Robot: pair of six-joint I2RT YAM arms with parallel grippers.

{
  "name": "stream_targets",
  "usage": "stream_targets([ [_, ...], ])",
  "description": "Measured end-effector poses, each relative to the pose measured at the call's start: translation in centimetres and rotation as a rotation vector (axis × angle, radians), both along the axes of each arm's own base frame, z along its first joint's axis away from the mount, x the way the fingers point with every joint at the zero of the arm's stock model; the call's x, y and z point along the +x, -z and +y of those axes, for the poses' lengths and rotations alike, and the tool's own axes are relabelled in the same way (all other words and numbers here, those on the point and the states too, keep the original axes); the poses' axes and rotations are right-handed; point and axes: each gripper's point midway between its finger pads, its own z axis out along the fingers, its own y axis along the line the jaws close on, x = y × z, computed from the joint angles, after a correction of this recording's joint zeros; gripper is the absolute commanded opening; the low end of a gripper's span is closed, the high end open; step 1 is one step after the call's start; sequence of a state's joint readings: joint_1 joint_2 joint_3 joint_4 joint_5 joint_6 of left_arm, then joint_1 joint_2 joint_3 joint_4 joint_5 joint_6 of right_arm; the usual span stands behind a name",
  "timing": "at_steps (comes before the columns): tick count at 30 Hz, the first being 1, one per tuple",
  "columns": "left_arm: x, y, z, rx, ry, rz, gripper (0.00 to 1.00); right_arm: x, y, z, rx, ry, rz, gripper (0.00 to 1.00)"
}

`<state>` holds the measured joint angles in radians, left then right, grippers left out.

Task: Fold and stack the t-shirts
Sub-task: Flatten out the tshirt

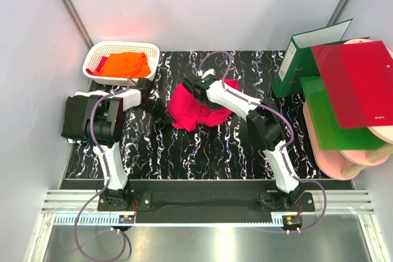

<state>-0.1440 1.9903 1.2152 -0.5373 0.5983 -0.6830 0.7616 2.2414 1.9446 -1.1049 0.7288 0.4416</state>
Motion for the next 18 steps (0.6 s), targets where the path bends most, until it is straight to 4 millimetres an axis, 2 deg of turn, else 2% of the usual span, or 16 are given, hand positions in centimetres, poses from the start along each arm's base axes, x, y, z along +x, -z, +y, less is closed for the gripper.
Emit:
stream_targets([
  [5,0.0,0.0,0.5,0.002,-0.013,0.012,0.0,0.9,-1.1,-1.4,-0.041,0.02,-0.027,0.0],
  [9,-0.1,0.0,0.5,0.003,-0.014,0.014,0.0,0.8,-1.5,-2.0,-0.078,0.02,-0.03,0.0],
  [14,-0.2,0.0,0.8,0.014,-0.021,0.023,0.0,-0.5,-1.2,-3.5,-0.139,0.049,0.001,0.0],
  [18,-0.9,-0.1,2.1,0.048,-0.045,0.042,0.0,-2.0,-0.5,-4.8,-0.174,0.097,0.033,0.0],
])
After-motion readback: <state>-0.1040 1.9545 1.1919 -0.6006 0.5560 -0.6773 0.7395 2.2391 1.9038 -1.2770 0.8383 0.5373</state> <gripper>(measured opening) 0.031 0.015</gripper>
